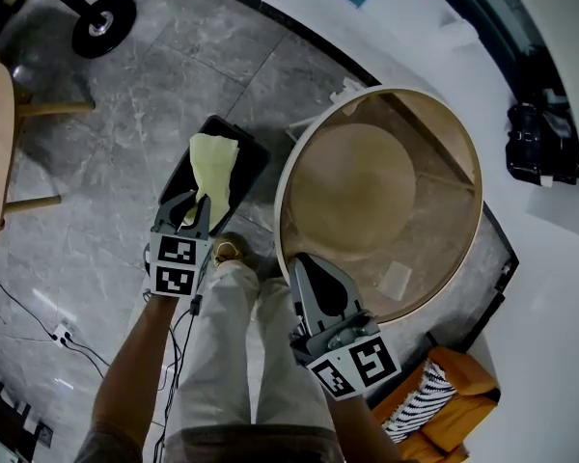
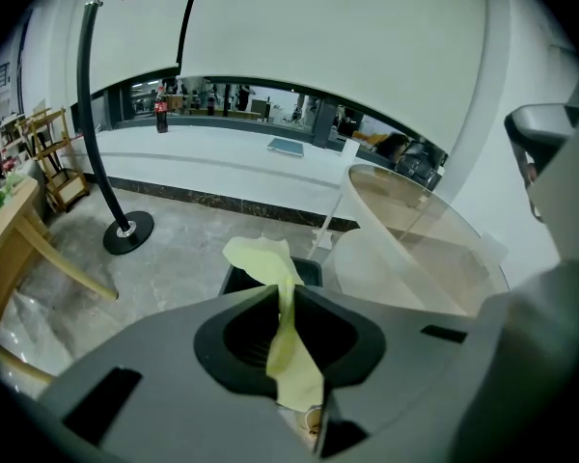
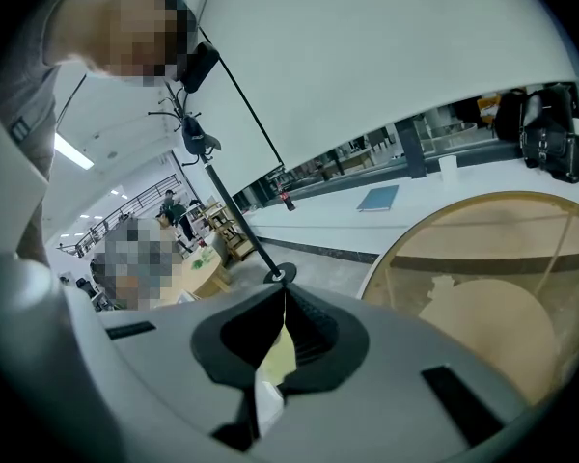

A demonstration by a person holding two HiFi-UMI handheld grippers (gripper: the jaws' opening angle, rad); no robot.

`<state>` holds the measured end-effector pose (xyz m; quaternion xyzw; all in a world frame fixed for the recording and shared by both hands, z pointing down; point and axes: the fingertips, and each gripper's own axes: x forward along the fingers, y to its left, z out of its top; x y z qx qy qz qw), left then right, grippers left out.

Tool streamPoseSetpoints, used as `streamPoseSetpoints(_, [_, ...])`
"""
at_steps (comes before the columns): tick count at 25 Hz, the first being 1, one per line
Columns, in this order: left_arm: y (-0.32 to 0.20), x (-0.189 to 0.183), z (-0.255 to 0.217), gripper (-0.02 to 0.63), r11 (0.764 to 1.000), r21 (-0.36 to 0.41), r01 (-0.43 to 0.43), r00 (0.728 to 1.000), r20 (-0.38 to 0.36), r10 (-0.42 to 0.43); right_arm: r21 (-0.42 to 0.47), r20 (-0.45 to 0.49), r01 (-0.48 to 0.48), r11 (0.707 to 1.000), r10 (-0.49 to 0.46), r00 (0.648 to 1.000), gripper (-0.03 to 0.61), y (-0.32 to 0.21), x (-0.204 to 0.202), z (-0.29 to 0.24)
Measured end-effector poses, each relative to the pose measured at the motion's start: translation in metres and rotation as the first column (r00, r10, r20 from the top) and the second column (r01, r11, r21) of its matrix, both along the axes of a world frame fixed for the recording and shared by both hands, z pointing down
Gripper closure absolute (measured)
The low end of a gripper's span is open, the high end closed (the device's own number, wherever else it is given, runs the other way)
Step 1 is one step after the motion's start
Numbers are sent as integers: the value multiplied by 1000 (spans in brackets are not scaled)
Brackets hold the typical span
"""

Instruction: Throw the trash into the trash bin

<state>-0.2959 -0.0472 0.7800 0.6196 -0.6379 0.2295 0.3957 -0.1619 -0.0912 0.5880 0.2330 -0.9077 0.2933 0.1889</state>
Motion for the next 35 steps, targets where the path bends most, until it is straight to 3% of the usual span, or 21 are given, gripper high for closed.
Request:
streamPoseSetpoints(6, [-3,-5,1,425,1000,4,11,999,30,-11,-9,-3,-3,1000,3,1000,559,0,1,3])
streamPoseSetpoints(20, [-10,-6,-19,411,1000,19,22,998,52,-23,0,11,-8,1000,8,1000,559,-7,8,-7])
streamPoseSetpoints(23, [-11,-5,-30,453,999,26,30,998,47,-32,8,16,-8,1000,7,1000,560,-8,10,-14])
streamPoseSetpoints(26, [-10,-6,-42,580,998,16,56,996,63,-57,15,19,-8,1000,8,1000,560,-9,14,-23])
streamPoseSetpoints(35, [-12,2,-84,594,997,20,75,994,77,-76,44,41,-18,999,16,999,559,-15,27,-55])
